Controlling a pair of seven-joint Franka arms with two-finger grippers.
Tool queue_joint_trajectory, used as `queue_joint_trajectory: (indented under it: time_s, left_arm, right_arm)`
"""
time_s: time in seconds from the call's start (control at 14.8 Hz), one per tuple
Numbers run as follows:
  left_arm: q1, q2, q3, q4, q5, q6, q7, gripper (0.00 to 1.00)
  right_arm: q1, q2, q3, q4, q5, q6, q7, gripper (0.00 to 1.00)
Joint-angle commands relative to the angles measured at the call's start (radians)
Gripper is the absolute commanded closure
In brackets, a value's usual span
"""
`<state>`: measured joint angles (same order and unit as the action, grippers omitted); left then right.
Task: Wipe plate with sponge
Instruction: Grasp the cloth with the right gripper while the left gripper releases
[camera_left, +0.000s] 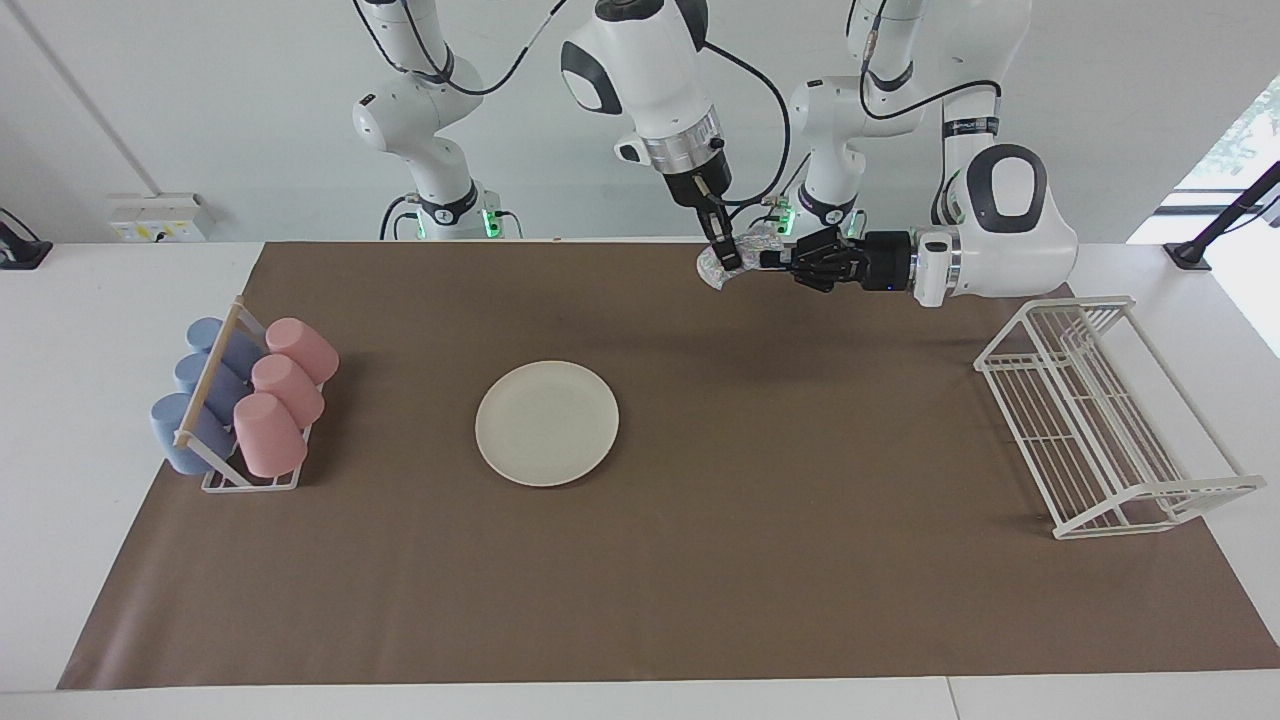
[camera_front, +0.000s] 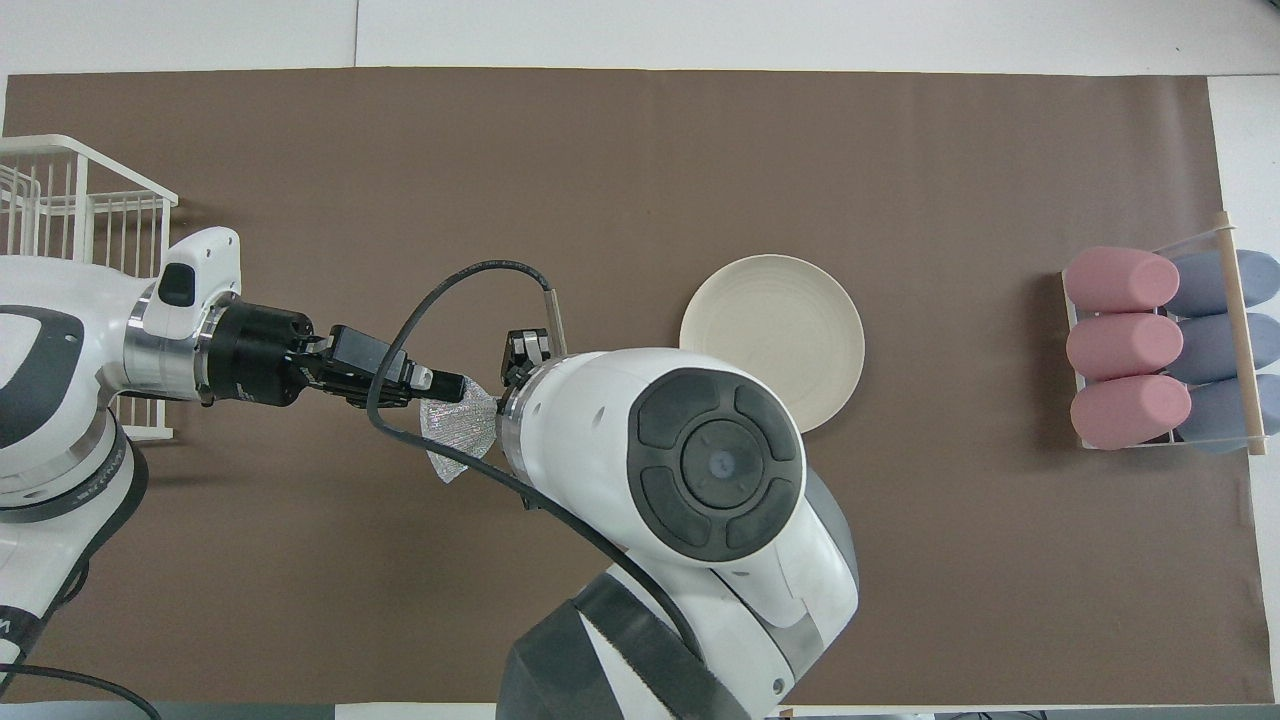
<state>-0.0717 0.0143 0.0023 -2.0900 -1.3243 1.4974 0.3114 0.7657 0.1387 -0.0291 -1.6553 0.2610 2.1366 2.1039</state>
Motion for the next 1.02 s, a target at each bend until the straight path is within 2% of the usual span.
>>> queue_joint_trajectory:
  time_s: [0.0,0.07,0.14,0.47,0.68,0.81,0.95]
  left_arm:
    - [0.001,-0.008,0.008,-0.015,-0.009,-0.020,0.020,1.00]
    - [0.000,-0.010,0.008,-0.015,-0.009,-0.022,0.021,0.63]
    - [-0.002,-0.010,0.008,-0.013,-0.009,-0.023,0.021,0.01]
    - [-0.005,-0.008,0.008,-0.013,-0.006,-0.023,0.023,0.00]
    - [-0.008,-0.008,0.007,-0.013,0.014,-0.019,0.038,0.00]
    - [-0.010,-0.010,0.008,-0.013,0.017,-0.019,0.040,0.00]
    - [-0.010,-0.008,0.007,-0.012,0.031,-0.014,0.041,0.00]
  right_arm:
    - [-0.011,-0.028,0.006,-0.044,0.004,0.016,-0.054,1.00]
    - [-0.011,-0.031,0.006,-0.049,0.003,0.017,-0.056,1.00]
    - [-0.011,-0.033,0.006,-0.049,0.003,0.014,-0.058,1.00]
    - [-0.034,-0.054,0.003,-0.110,0.000,0.006,-0.103,1.00]
    - [-0.120,-0.103,0.003,-0.272,0.000,0.031,-0.382,1.00]
    - [-0.178,-0.094,0.005,-0.326,0.001,0.090,-0.459,1.00]
    - [-0.186,-0.068,0.002,-0.379,0.001,0.153,-0.554,1.00]
